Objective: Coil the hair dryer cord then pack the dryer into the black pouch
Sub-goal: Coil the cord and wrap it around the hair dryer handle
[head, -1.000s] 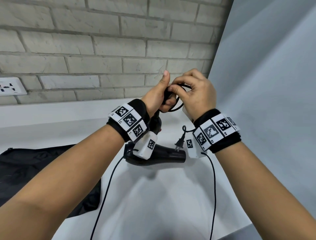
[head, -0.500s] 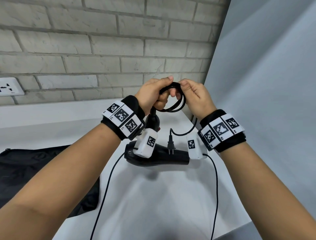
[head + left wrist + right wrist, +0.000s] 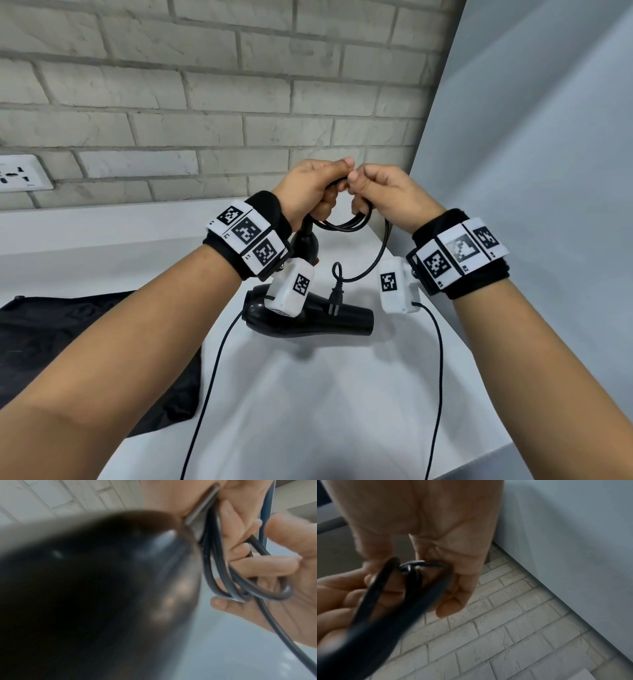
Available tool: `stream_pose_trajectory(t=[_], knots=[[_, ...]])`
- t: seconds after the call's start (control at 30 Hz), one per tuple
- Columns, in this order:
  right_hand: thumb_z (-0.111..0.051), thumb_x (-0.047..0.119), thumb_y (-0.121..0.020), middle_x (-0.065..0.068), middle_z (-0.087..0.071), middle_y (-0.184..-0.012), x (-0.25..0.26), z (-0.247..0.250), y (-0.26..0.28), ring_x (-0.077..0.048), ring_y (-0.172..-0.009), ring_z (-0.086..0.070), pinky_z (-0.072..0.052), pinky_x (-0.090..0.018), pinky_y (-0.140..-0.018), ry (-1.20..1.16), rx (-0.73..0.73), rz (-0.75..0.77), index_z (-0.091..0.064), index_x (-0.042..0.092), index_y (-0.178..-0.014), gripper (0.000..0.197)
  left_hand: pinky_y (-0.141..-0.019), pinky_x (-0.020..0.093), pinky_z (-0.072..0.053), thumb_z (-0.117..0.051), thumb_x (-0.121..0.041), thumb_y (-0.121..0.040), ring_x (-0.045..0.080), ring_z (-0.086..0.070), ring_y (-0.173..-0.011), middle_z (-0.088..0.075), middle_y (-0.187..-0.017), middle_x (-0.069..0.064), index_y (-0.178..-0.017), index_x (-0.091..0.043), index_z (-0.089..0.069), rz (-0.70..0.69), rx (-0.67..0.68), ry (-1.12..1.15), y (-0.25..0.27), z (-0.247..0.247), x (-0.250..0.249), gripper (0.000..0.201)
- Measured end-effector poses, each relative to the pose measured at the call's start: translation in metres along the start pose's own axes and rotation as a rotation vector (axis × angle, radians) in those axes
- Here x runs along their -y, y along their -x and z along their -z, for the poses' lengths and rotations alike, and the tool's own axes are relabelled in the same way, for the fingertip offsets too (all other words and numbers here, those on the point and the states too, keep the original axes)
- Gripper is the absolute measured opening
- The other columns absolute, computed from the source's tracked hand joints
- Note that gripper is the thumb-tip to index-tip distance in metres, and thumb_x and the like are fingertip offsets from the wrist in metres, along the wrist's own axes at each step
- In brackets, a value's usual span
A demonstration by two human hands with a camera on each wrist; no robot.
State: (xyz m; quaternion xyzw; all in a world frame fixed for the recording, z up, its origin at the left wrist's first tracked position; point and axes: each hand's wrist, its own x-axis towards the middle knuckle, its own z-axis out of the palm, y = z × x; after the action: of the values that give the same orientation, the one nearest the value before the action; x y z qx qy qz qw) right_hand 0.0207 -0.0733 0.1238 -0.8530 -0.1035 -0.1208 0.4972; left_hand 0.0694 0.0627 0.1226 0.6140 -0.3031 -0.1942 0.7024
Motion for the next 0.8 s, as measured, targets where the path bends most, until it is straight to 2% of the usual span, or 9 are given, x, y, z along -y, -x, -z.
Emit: stream_pose_trajectory(t=[0.1,0.23,0.3,0.4,0.47,0.57,0.67,0.73,0.8], knots=[[-0.047,0.038,-0.084,0.011,-0.049,-0.038,0.002,-0.001,-0.005,-0.002,-0.041,-0.042,-0.038,-0.033,-0.061,0.056,-0.015,0.004,-0.057,0.024,-0.072,0.022,-0.034,0.012,-0.013,-0.04,-0.028,-0.098,0.001,-0.015,-0.027,-0.025,-0.032,-0.012,-0.055,-0.014,-0.035,0.009,-0.023,0.039,0.0,-0.005,-0.004,0.046],[-0.045,0.025,-0.093,0.013,-0.054,-0.04,0.014,-0.003,-0.004,-0.002,-0.037,-0.043,-0.038,-0.017,-0.048,0.068,-0.126,0.035,-0.053,0.021,-0.069,0.026,-0.034,0.013,-0.014,-0.038,-0.036,-0.098,0.002,-0.016,-0.028,-0.023,-0.034,-0.011,-0.055,-0.013,-0.036,0.017,-0.021,0.072,-0.001,-0.006,-0.008,0.048],[-0.041,0.015,-0.096,0.016,-0.058,-0.045,0.016,-0.004,-0.003,-0.002,-0.035,-0.041,-0.034,-0.015,-0.042,0.048,-0.165,0.063,-0.051,0.02,-0.068,0.029,-0.036,0.015,-0.019,-0.037,-0.036,-0.098,0.004,-0.019,-0.03,-0.025,-0.038,-0.009,-0.056,-0.013,-0.037,0.002,-0.007,0.073,-0.002,-0.004,-0.006,0.047],[-0.043,0.014,-0.094,0.009,-0.059,-0.066,0.014,-0.007,-0.004,-0.002,-0.035,-0.042,-0.034,-0.014,-0.04,0.035,-0.201,0.102,-0.051,0.022,-0.068,0.028,-0.052,0.022,-0.026,-0.038,-0.037,-0.097,0.007,-0.03,-0.039,-0.035,-0.045,-0.009,-0.06,-0.015,-0.041,-0.04,0.027,0.105,-0.002,-0.004,0.0,0.042],[-0.044,0.015,-0.094,0.008,-0.057,-0.063,0.013,-0.006,-0.005,-0.004,-0.034,-0.043,-0.033,-0.015,-0.039,0.001,-0.23,0.104,-0.05,0.021,-0.068,0.027,-0.059,0.024,-0.028,-0.04,-0.04,-0.088,0.006,-0.038,-0.047,-0.042,-0.049,-0.011,-0.065,-0.017,-0.046,-0.039,0.068,0.13,0.0,-0.002,0.006,0.032],[-0.043,0.014,-0.094,0.016,-0.044,-0.042,0.015,0.002,-0.004,-0.003,-0.03,-0.041,-0.028,-0.019,-0.038,-0.068,-0.308,0.095,-0.042,0.018,-0.064,0.031,-0.069,0.03,-0.04,-0.046,-0.046,-0.078,0.008,-0.051,-0.072,-0.052,-0.074,-0.008,-0.071,-0.021,-0.053,0.0,0.137,0.033,0.004,0.004,0.024,0.027],[-0.041,0.012,-0.095,0.017,-0.041,-0.037,0.017,0.006,-0.003,-0.003,-0.029,-0.04,-0.027,-0.019,-0.039,-0.087,-0.345,0.097,-0.038,0.018,-0.063,0.033,-0.071,0.041,-0.053,-0.078,-0.053,-0.059,0.012,-0.058,-0.094,-0.064,-0.089,-0.011,-0.075,-0.029,-0.069,-0.003,0.207,0.107,0.004,0.009,0.041,0.031],[-0.041,0.012,-0.096,0.016,-0.041,-0.037,0.014,0.005,-0.002,-0.003,-0.029,-0.041,-0.027,-0.017,-0.037,-0.091,-0.356,0.084,-0.038,0.018,-0.063,0.033,-0.065,0.041,-0.055,-0.08,-0.056,-0.052,0.009,-0.062,-0.092,-0.067,-0.089,-0.018,-0.077,-0.033,-0.07,-0.024,0.259,0.185,0.004,0.01,0.043,0.035],[-0.04,0.015,-0.096,0.013,-0.039,-0.039,0.009,0.003,-0.001,-0.003,-0.032,-0.041,-0.023,-0.015,-0.034,-0.132,-0.37,0.057,-0.037,0.019,-0.064,0.032,-0.059,0.039,-0.055,-0.076,-0.05,-0.058,0.005,-0.062,-0.077,-0.066,-0.085,-0.019,-0.08,-0.03,-0.066,-0.037,0.25,0.228,0.003,0.01,0.042,0.032]])
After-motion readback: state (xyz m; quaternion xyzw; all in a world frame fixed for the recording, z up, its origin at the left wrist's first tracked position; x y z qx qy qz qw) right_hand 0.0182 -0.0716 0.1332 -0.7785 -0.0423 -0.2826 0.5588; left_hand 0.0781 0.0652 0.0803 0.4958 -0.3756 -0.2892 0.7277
